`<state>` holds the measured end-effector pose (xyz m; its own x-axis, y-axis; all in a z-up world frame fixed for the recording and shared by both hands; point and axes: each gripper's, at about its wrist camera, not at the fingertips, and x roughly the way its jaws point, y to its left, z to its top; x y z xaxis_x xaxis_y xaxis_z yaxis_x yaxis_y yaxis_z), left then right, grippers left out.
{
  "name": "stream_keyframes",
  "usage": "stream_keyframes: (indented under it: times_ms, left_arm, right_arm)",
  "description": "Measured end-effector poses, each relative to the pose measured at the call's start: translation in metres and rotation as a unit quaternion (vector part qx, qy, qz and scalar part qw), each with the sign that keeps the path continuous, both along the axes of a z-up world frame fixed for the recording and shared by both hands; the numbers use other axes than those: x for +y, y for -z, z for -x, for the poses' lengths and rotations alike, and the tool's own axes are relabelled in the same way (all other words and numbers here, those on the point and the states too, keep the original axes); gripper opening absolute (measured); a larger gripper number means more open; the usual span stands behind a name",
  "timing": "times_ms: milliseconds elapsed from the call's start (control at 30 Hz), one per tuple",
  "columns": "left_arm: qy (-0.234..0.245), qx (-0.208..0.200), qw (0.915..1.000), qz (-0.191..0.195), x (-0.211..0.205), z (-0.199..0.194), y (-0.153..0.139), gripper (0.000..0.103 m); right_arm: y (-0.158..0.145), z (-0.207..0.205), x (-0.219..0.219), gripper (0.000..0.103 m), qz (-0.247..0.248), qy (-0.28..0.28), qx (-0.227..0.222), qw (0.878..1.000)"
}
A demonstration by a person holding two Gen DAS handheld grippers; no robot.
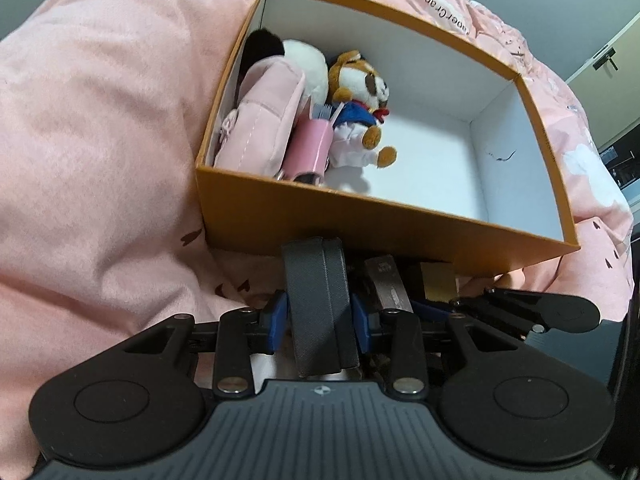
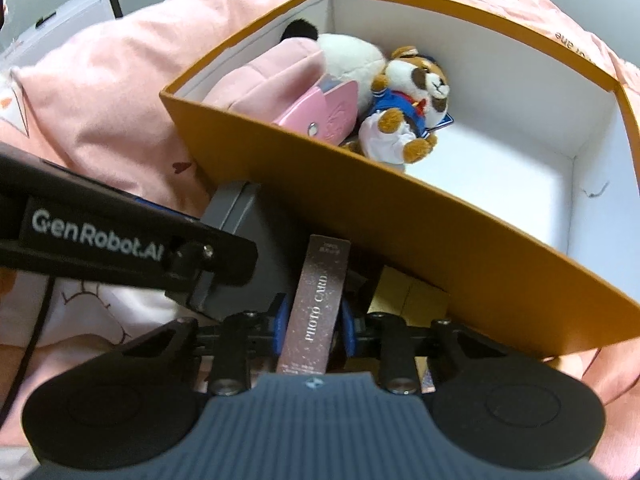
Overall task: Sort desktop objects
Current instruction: 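Lift the grey case and photo-card box over the box rim with both tools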
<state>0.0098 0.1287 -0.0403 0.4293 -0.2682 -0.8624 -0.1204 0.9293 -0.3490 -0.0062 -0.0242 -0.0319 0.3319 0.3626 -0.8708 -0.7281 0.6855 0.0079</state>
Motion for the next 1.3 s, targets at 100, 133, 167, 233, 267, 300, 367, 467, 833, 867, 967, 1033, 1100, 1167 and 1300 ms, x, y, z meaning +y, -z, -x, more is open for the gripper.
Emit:
stream_keyframes:
  times_ms: [100,133,167,233,267,300,367,467,833,867,967,1033,1100,1167,1300]
  left_arm:
    - [0.003,-0.010,0.9999,-0.009,-0.001,0.002,-0.007,0.039]
    - [0.006,-0.013,0.9998,-0.013,-0.003,0.002,-0.009,0.039]
    - [0.011,-0.017,0.9996,-0.021,-0.005,0.002,-0.013,0.039]
    - [0.020,-0.025,0.9987,-0.039,-0.010,0.004,-0.020,0.039]
    - [0.024,-0.029,0.9982,-0.046,-0.013,0.004,-0.024,0.038]
    - [0.028,-0.033,0.9977,-0.052,-0.015,0.005,-0.028,0.038]
    - [0.036,-0.041,0.9968,-0.058,-0.019,0.007,-0.035,0.038]
    - [0.048,-0.056,0.9959,-0.053,-0.022,0.010,-0.049,0.038]
    - [0.035,-0.121,0.9913,0.038,-0.003,0.011,-0.100,0.038]
    - [0.031,-0.126,0.9907,0.042,-0.002,0.008,-0.103,0.037]
    - [0.022,-0.146,0.9882,0.039,0.000,-0.001,-0.115,0.037]
    - [0.023,-0.157,0.9865,0.038,-0.002,-0.009,-0.122,0.037]
    - [0.022,-0.166,0.9854,0.033,-0.004,-0.018,-0.127,0.037]
    - [0.021,-0.172,0.9847,0.013,-0.010,-0.028,-0.126,0.037]
    - [0.023,-0.149,0.9883,-0.021,-0.022,-0.053,-0.107,0.037]
  right_arm:
    - [-0.004,-0.001,-0.008,0.027,-0.016,0.004,0.013,1.000]
    - [-0.006,-0.002,-0.011,0.027,-0.022,0.006,0.019,1.000]
    - [-0.008,-0.002,-0.013,0.027,-0.029,0.007,0.022,0.999]
    - [-0.014,-0.003,-0.020,0.026,-0.047,0.010,0.030,0.998]
    - [-0.018,-0.003,-0.024,0.025,-0.056,0.012,0.034,0.998]
    - [-0.022,-0.003,-0.028,0.025,-0.065,0.013,0.037,0.997]
    - [-0.030,-0.003,-0.035,0.025,-0.080,0.014,0.040,0.996]
    - [-0.043,-0.004,-0.049,0.025,-0.106,0.018,0.049,0.993]
    - [-0.104,-0.025,-0.094,0.024,-0.223,0.045,0.076,0.971]
    - [-0.109,-0.029,-0.096,0.024,-0.229,0.048,0.074,0.969]
    - [-0.117,-0.043,-0.098,0.024,-0.244,0.056,0.066,0.966]
    - [-0.122,-0.053,-0.097,0.024,-0.249,0.063,0.056,0.965]
    - [-0.124,-0.064,-0.096,0.024,-0.254,0.074,0.052,0.963]
    - [-0.122,-0.077,-0.095,0.024,-0.258,0.088,0.058,0.960]
    - [-0.108,-0.100,-0.091,0.024,-0.252,0.119,0.072,0.958]
